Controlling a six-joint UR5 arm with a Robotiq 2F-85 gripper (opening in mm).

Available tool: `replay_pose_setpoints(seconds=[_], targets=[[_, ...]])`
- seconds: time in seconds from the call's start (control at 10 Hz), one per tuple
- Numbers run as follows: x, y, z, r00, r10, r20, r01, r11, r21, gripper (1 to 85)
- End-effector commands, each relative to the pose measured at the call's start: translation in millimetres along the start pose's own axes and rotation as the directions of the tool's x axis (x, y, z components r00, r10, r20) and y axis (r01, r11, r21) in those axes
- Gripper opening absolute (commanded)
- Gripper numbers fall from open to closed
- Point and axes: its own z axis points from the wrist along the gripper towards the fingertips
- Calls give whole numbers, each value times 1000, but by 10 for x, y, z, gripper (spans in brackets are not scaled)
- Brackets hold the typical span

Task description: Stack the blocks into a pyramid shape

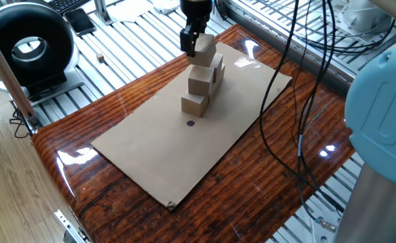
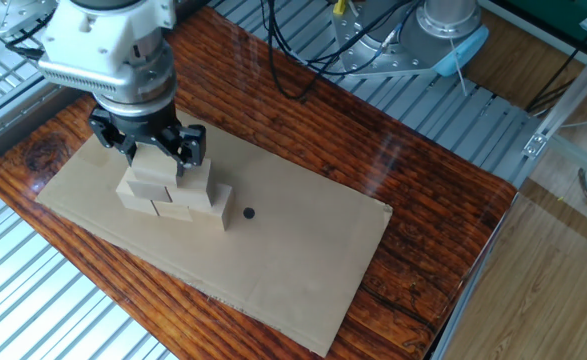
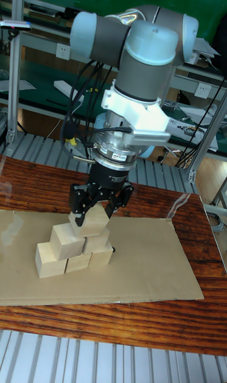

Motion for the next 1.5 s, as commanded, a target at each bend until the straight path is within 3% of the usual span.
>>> replay_pose_setpoints(seconds=[0.0, 0.4, 1.0, 1.4], targets=[[36, -4, -5, 1000, 9, 14, -8, 999, -41, 213], [39, -73, 19, 1000, -7, 15, 8, 1000, -29, 220], [30, -24, 46, 1000, 3, 24, -1, 998, -67, 280], [7, 27, 46, 999, 19, 29, -17, 996, -89, 393]])
